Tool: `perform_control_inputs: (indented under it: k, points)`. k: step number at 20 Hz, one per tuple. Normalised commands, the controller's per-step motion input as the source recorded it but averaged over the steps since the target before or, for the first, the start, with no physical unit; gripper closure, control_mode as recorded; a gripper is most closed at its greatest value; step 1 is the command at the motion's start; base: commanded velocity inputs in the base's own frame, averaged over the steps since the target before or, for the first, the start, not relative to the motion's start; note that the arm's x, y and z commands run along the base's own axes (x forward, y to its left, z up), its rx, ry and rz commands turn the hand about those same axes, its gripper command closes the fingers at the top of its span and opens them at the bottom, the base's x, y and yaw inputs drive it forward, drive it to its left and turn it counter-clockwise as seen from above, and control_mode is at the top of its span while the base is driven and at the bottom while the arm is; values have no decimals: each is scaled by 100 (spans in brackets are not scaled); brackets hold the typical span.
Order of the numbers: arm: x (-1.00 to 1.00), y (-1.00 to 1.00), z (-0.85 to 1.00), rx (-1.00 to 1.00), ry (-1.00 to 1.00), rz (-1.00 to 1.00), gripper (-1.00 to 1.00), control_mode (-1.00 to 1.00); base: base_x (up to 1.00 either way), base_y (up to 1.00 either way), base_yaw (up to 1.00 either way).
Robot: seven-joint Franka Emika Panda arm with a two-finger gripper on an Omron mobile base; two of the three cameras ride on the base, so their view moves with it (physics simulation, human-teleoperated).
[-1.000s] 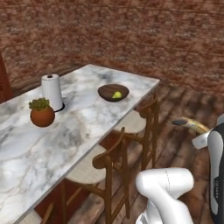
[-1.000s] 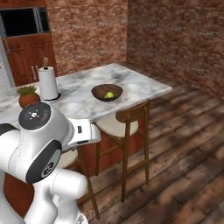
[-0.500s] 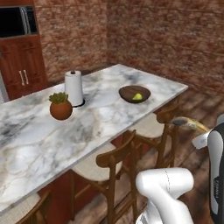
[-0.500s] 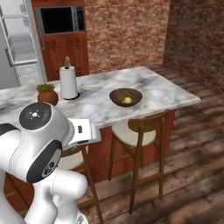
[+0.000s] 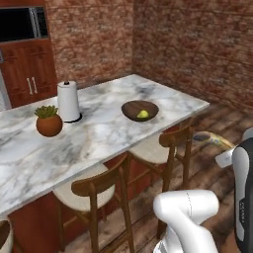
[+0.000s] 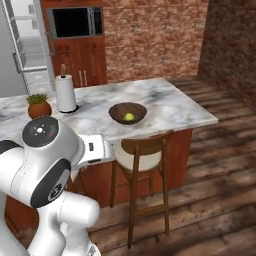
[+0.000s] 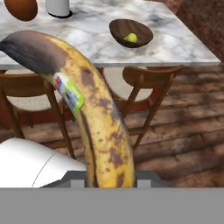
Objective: Retrieve the pear and banana from the fridge and place them into the bowl on the dining table.
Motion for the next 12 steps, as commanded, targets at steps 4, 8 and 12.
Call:
perform_control_inputs:
  k: [4,8,12]
  points:
    - [0,0,0,0,0,0,100,100,0,-100,11]
    - [0,0,0,0,0,0,100,100,27,-89,16]
    - [0,0,0,0,0,0,100,100,98,-21,26]
